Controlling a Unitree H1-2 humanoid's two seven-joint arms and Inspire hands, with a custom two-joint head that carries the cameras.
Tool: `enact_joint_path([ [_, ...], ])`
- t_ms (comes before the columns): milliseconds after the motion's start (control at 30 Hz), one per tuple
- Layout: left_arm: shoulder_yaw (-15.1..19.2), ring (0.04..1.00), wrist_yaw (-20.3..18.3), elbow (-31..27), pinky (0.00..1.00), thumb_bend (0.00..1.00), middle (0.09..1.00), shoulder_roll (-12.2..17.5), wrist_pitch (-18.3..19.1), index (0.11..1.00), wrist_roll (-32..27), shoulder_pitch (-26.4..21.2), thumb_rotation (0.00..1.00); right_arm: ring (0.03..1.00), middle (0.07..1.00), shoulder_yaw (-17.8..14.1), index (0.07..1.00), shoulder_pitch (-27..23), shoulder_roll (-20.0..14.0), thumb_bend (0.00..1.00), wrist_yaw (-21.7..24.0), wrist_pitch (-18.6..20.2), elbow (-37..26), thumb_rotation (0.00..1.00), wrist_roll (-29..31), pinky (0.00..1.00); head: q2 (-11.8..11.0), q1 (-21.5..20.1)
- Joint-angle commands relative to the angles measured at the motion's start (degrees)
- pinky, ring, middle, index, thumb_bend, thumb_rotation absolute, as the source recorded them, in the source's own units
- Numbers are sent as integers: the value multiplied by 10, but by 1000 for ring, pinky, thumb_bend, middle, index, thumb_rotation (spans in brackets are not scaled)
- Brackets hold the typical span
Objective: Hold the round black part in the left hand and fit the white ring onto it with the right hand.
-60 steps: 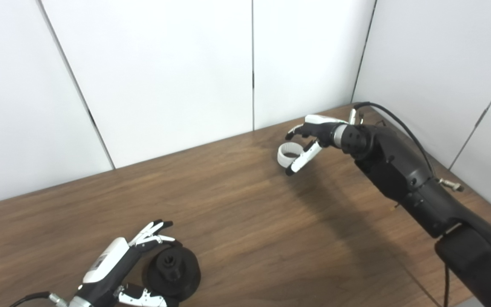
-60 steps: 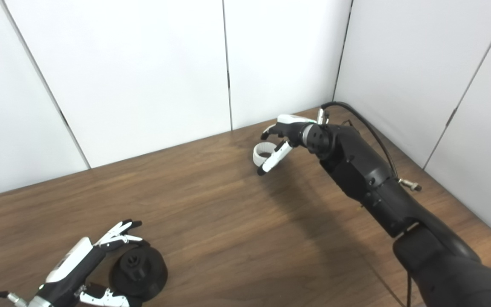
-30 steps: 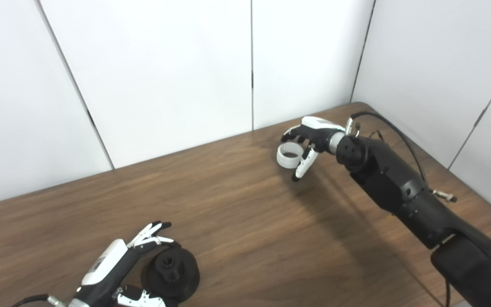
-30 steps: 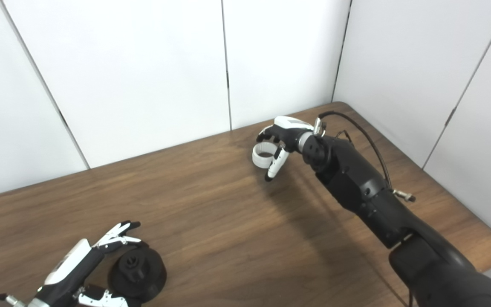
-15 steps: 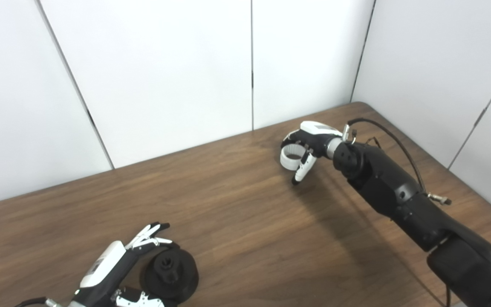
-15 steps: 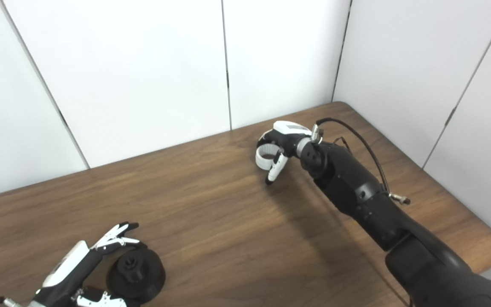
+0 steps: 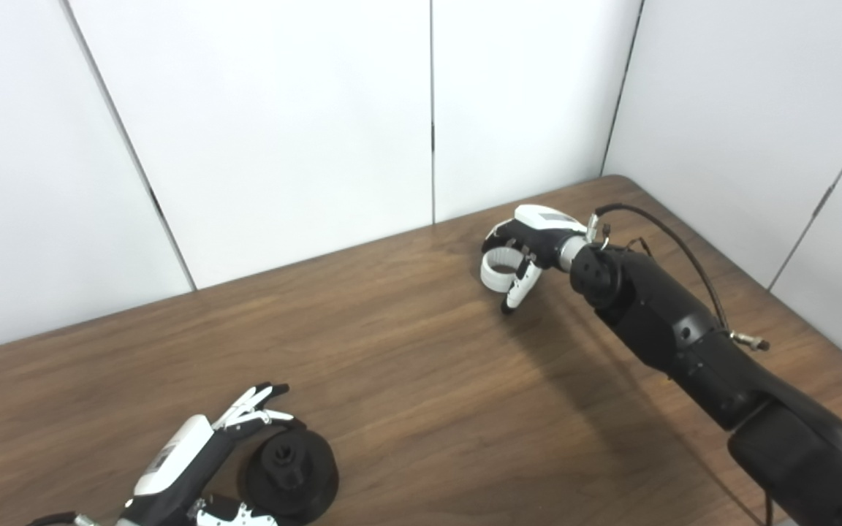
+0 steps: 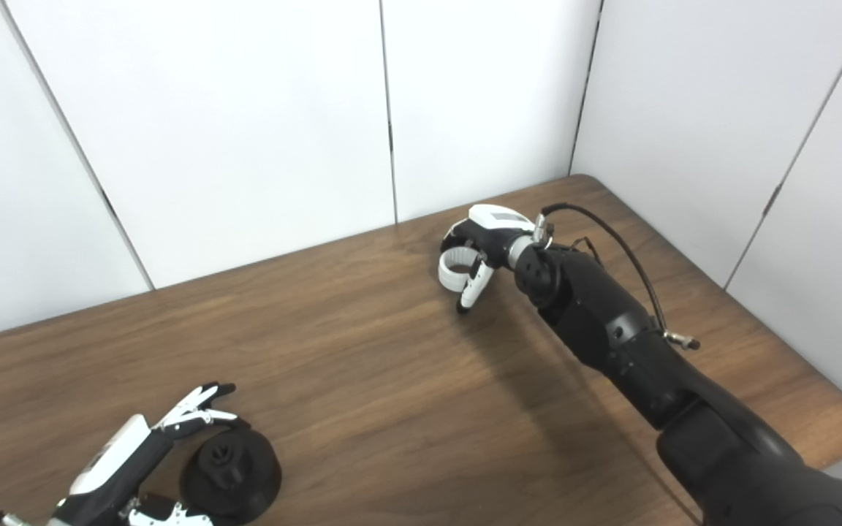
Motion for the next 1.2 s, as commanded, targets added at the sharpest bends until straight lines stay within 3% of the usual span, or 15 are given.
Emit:
enact_joint_path([
  [0, -5, 1000, -30, 15, 892, 522, 959, 22, 29, 486, 22, 15, 69, 740, 802, 1, 753, -17, -4, 801, -5, -10, 0, 90, 1, 628, 0, 0],
  [267, -2, 1000, -34, 14, 905, 522, 962, 21, 29, 486, 19, 16, 69, 692, 757, 5, 714, -15, -5, 770, -18, -15, 10, 67, -1, 598, 3, 2],
  [367, 0, 1000, -34, 15, 912, 523, 961, 20, 29, 486, 17, 17, 68, 588, 660, 0, 647, -12, -3, 732, -26, -20, 14, 8, 8, 522, 3, 2],
  [400, 0, 1000, -34, 15, 908, 523, 960, 20, 29, 486, 18, 17, 68, 555, 624, 0, 572, -11, -2, 626, -29, -21, 14, 63, 9, 492, 3, 2],
  [433, 0, 1000, -34, 15, 904, 523, 961, 20, 29, 486, 18, 17, 68, 528, 543, 0, 528, -11, -2, 567, -31, -22, 13, 26, 10, 470, 3, 2],
  [500, -1, 1000, -35, 12, 901, 523, 962, 21, 31, 486, 21, 17, 69, 513, 507, 0, 500, -9, -1, 537, -36, -24, 14, 6, 10, 460, 4, 3],
  [667, -1, 1000, -37, 10, 905, 522, 962, 22, 34, 486, 23, 17, 70, 536, 530, -1, 462, -7, -1, 522, -45, -30, 16, 0, 14, 490, 4, 2],
  [967, 0, 1000, -39, 6, 900, 523, 962, 21, 37, 487, 21, 21, 69, 441, 512, -9, 475, 0, 1, 519, -46, -19, 2, 0, 19, 438, 7, 4],
  [1167, -4, 1000, -39, 7, 901, 523, 965, 17, 40, 487, 26, 21, 68, 428, 498, -20, 495, 9, 3, 519, -62, -40, -7, 0, 25, 412, 10, 13],
])
